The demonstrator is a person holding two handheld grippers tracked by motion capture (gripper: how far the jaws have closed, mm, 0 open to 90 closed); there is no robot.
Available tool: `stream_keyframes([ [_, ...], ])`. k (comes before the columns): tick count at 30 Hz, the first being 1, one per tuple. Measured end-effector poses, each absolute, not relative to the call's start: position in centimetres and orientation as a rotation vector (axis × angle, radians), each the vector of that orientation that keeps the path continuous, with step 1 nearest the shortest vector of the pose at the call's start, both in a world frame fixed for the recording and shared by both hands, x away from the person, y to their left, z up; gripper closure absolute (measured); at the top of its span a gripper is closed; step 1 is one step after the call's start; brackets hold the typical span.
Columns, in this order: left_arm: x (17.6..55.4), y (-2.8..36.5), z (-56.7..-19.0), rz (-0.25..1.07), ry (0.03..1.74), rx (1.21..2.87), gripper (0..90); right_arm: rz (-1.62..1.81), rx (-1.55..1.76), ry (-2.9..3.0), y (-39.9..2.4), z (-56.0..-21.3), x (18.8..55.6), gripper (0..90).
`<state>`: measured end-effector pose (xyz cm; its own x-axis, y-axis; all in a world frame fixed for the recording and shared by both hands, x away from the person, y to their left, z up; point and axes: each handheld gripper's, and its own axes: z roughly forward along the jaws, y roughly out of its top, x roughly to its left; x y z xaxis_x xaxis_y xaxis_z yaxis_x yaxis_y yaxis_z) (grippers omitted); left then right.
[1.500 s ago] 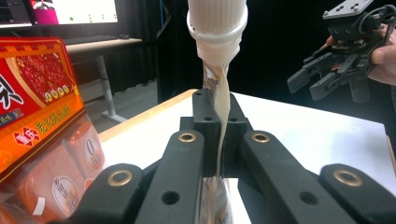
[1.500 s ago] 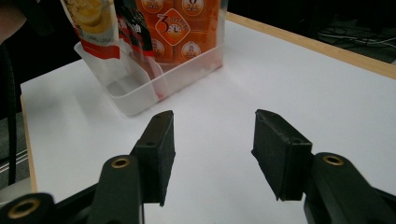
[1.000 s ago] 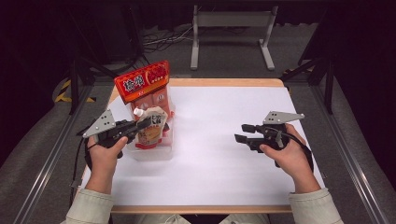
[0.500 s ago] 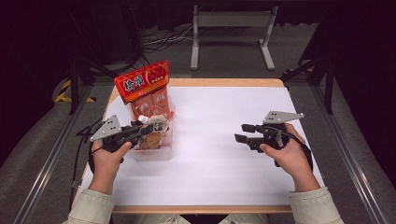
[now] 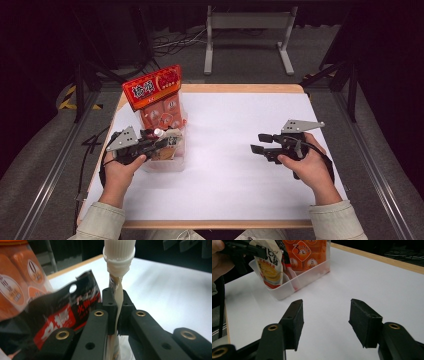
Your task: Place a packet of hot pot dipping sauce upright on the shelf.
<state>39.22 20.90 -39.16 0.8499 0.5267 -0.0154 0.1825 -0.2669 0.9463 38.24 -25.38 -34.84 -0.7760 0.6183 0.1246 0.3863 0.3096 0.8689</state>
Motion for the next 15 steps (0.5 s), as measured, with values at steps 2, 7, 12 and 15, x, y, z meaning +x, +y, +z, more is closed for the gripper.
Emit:
stream_keyframes([
  [2,39.1,21.1,-39.1,0.353,0.537,1.839,86.4,1.457,0.922,2.346,-25.4,-35.0,38.2,45.3],
  [7,38.7,21.8,-39.1,0.328,0.552,1.842,79.0,1.454,0.934,2.343,-25.6,-35.1,38.2,44.8],
  [12,38.2,22.6,-39.1,0.353,0.569,1.861,70.7,1.456,0.937,2.337,-25.8,-35.0,38.2,44.2],
  [15,37.9,23.0,-39.1,0.358,0.612,1.821,55.4,1.457,0.937,2.331,-25.9,-35.0,38.2,43.4],
])
